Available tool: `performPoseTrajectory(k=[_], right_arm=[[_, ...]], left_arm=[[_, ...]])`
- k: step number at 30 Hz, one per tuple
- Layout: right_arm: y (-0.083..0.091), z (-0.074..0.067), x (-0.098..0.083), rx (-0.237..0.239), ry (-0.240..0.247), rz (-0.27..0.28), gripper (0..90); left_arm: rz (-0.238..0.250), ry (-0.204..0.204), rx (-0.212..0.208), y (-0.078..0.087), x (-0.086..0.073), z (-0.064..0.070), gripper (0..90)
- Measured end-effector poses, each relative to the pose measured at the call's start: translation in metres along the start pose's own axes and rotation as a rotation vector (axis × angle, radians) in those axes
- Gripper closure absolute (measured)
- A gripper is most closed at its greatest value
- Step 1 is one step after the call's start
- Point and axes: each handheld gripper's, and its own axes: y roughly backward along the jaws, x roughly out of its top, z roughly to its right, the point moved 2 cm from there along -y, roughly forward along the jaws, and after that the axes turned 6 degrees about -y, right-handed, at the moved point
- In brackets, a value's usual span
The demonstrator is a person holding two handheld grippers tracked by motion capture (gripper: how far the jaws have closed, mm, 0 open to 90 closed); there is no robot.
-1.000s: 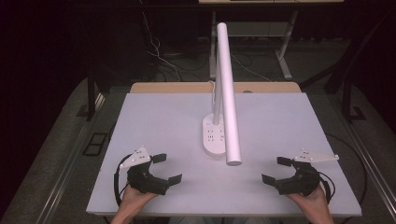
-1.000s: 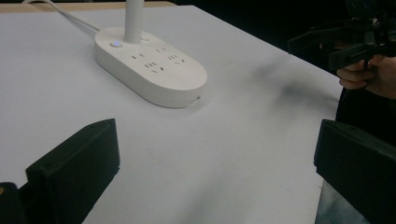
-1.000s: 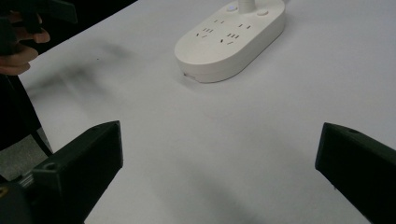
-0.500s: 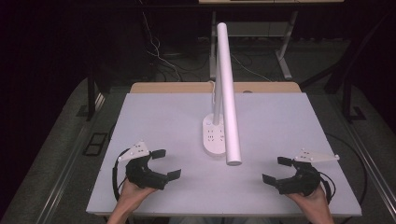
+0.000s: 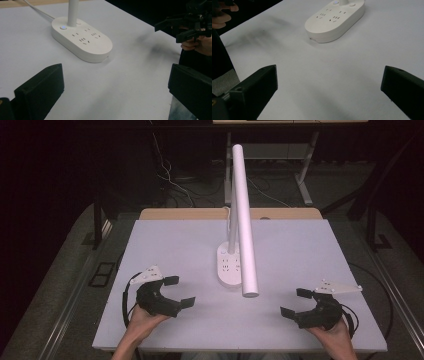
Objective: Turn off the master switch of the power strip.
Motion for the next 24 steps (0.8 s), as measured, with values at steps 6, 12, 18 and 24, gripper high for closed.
performPoseTrajectory(k=[6, 12, 18, 24], right_arm=[[0.000, 0.001, 0.000, -0.003, -0.001, 0.000, 0.3], [0.000, 0.001, -0.001, -0.002, -0.007, -0.002, 0.3], [0.000, 0.001, -0.001, -0.003, -0.007, -0.005, 0.3], [0.000, 0.002, -0.001, -0.005, -0.002, -0.004, 0.3]], left_arm=[[-0.014, 0.000, -0.002, -0.003, 0.006, -0.005, 0.0], [-0.029, -0.005, -0.007, -0.005, 0.013, -0.009, 0.0], [-0.036, -0.009, -0.008, -0.008, 0.021, -0.014, 0.0], [-0.046, -0.017, -0.006, -0.013, 0.029, -0.019, 0.0]])
